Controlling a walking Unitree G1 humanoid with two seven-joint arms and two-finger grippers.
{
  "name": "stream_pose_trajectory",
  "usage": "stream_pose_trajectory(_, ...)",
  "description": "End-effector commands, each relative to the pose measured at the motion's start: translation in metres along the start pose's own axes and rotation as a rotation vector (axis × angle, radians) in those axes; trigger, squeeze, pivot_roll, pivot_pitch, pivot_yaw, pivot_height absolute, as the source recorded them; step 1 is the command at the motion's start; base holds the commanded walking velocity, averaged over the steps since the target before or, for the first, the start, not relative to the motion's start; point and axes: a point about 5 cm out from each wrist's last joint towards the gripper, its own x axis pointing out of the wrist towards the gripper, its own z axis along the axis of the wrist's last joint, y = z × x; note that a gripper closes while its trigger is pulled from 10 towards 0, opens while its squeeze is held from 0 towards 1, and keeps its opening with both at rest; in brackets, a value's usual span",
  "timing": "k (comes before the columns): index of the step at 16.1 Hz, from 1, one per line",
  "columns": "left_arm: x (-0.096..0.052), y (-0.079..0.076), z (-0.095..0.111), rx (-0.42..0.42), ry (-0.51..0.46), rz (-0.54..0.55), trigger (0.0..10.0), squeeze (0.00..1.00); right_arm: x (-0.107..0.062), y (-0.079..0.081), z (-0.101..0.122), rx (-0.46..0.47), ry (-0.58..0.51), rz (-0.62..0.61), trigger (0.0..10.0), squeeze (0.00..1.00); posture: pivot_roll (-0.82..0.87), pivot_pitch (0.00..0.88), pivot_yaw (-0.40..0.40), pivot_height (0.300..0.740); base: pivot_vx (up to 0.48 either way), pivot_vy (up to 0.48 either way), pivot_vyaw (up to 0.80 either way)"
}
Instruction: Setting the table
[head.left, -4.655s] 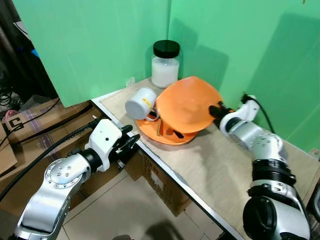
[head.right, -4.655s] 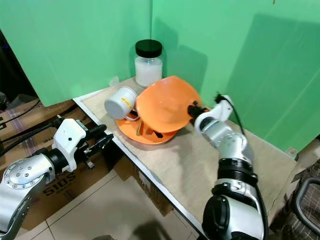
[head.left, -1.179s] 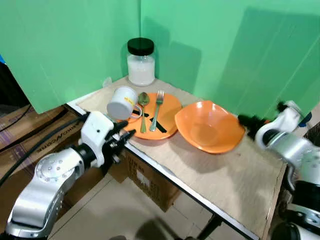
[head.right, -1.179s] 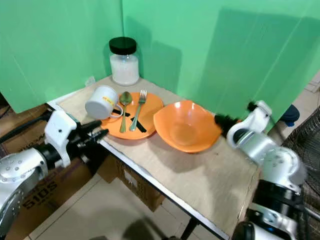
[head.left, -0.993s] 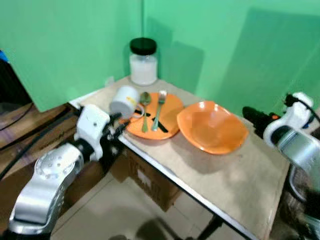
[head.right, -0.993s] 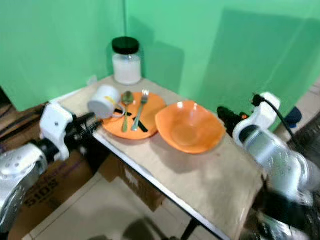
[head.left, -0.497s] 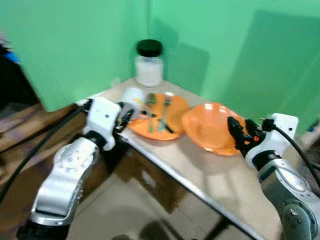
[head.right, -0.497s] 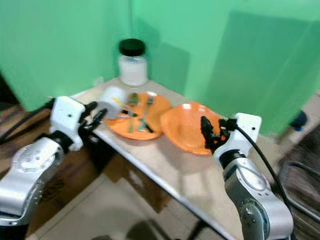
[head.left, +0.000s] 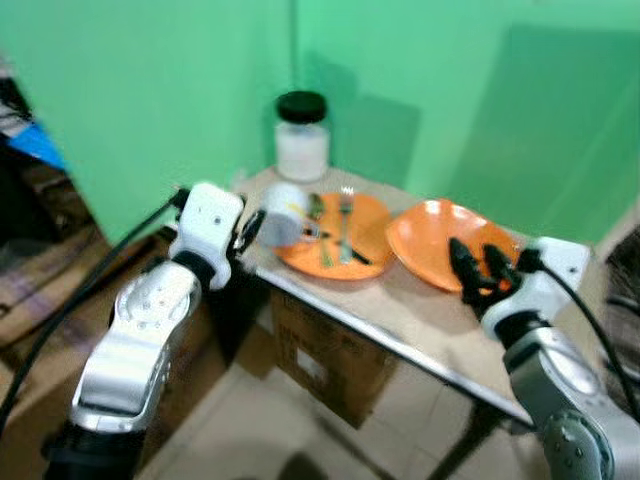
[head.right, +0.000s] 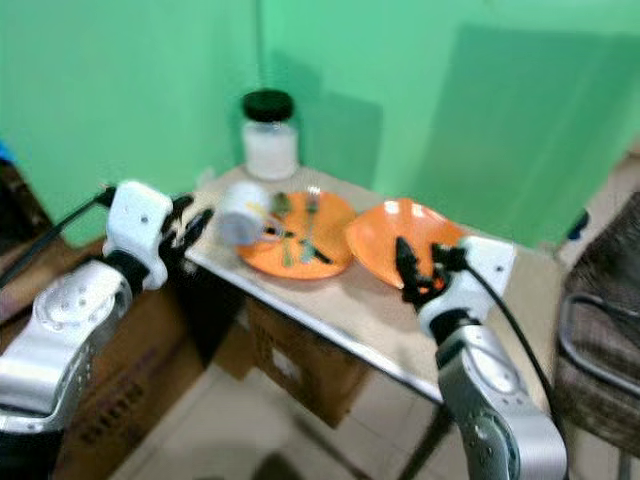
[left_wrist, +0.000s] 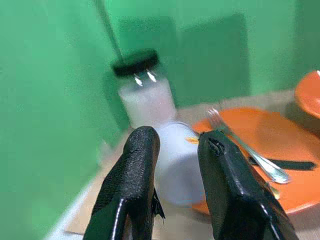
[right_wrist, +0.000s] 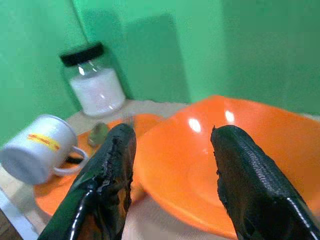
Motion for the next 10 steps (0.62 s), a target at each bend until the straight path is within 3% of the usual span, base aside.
stream_pose_trajectory(1,-0.003,0.007,-0.007,0.007,0.033,0.023,10.0,0.00,0.004,0.008,-0.002,0.016,-0.007,0.021,10.0,0.00,0.11,0.000,-0.019,0.740,0.000,0.480,0.00)
stream_pose_trajectory(3,-0.004,0.009,-0.008,0.007,0.040,0.028,10.0,0.00,0.005,0.008,-0.004,0.041,-0.010,0.014,10.0,0.00,0.12,0.000,-0.019,0.740,0.000,0.448,-0.80)
stream_pose_trajectory(4,-0.005,0.012,-0.009,0.001,0.044,0.043,10.0,0.00,0.005,0.009,-0.008,0.045,-0.004,0.006,10.0,0.00,0.12,0.000,-0.017,0.740,0.000,0.454,0.00)
stream_pose_trajectory(6,-0.005,0.014,-0.008,-0.009,0.036,0.062,10.0,0.00,0.005,0.009,-0.010,0.046,0.002,-0.016,10.0,0.00,0.12,0.000,-0.019,0.740,0.000,0.000,0.00)
stream_pose_trajectory(9,-0.003,0.010,-0.010,-0.003,0.036,0.094,10.0,0.00,0.005,-0.001,-0.014,0.048,0.007,-0.090,10.0,0.00,0.10,0.000,-0.030,0.740,0.000,-0.412,-0.16)
stream_pose_trajectory(10,-0.003,0.005,-0.012,-0.044,0.037,0.094,10.0,0.00,0.004,0.000,-0.013,0.020,0.013,-0.070,10.0,0.00,0.10,0.000,-0.033,0.740,0.000,-0.352,0.00)
